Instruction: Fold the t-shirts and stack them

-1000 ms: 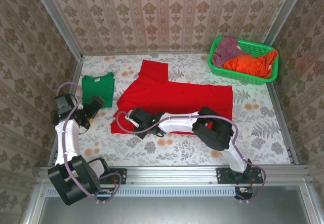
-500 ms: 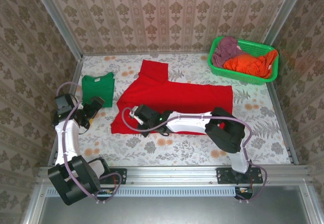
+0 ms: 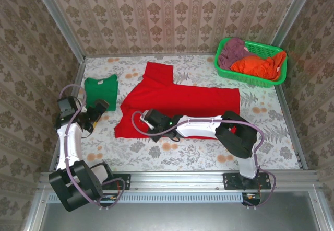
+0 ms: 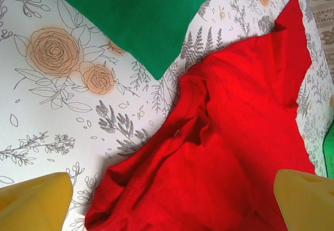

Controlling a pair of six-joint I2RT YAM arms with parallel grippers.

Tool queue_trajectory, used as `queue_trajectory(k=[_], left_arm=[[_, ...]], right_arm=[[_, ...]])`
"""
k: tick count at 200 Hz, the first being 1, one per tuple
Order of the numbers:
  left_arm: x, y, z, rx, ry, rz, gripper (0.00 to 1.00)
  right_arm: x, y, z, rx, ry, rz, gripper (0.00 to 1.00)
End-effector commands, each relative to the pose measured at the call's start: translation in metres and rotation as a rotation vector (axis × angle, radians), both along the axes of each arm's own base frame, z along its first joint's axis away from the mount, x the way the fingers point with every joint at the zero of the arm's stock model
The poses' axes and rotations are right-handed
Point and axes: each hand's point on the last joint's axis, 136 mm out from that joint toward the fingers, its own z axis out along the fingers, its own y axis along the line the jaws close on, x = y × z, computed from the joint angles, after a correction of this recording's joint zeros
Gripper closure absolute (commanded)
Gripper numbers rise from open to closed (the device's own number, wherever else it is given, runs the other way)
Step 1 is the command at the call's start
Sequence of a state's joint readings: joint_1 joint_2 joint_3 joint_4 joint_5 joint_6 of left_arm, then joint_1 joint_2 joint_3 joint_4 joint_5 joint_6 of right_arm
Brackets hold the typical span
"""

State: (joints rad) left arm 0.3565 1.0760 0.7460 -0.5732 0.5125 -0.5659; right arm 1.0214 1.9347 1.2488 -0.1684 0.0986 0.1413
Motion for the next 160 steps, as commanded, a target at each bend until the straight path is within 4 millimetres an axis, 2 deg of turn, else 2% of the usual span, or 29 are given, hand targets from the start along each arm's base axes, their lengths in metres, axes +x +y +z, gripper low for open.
queue_trajectory(k=[1, 9, 29, 41, 57, 78, 95, 99, 115, 137, 160], left_arm=[[0.004, -0.011, -0.002, 0.015, -0.012, -0.061, 0.00], [0.005, -0.018, -0.001, 0.023, -0.013, -0.085, 0.00], [0.013, -0.039, 0.000, 0.033, -0.036, -0.134, 0.00], [0.021, -0.057, 0.003, 0.033, -0.065, -0.171, 0.00], [0.032, -0.084, 0.004, 0.030, -0.096, -0.233, 0.00], [0.046, -0.122, 0.000, 0.024, -0.110, -0.326, 0.00], [0.057, -0.151, -0.013, 0.017, -0.088, -0.390, 0.00], [0.058, -0.157, -0.018, 0.015, -0.079, -0.402, 0.00], [0.063, -0.178, -0.034, -0.006, -0.045, -0.435, 0.00], [0.058, -0.188, -0.061, -0.013, 0.018, -0.436, 0.00], [0.036, -0.177, -0.085, 0.016, 0.088, -0.409, 0.00]], right_arm=[[0.006, -0.009, 0.004, -0.019, -0.004, -0.044, 0.90], [0.007, -0.008, 0.008, -0.011, -0.007, -0.048, 0.80], [0.018, -0.011, 0.032, 0.062, -0.038, -0.098, 0.41], [0.030, -0.023, 0.042, 0.117, -0.030, -0.166, 0.33], [0.050, -0.052, 0.047, 0.167, -0.011, -0.305, 0.30], [0.078, -0.111, 0.036, 0.204, 0.061, -0.555, 0.30], [0.090, -0.165, 0.018, 0.192, 0.149, -0.742, 0.30], [0.091, -0.180, 0.012, 0.171, 0.180, -0.794, 0.30], [0.090, -0.222, -0.010, 0.114, 0.287, -0.924, 0.30], [0.084, -0.249, -0.033, 0.113, 0.398, -0.992, 0.30], [0.070, -0.263, -0.047, 0.089, 0.448, -1.026, 0.31]])
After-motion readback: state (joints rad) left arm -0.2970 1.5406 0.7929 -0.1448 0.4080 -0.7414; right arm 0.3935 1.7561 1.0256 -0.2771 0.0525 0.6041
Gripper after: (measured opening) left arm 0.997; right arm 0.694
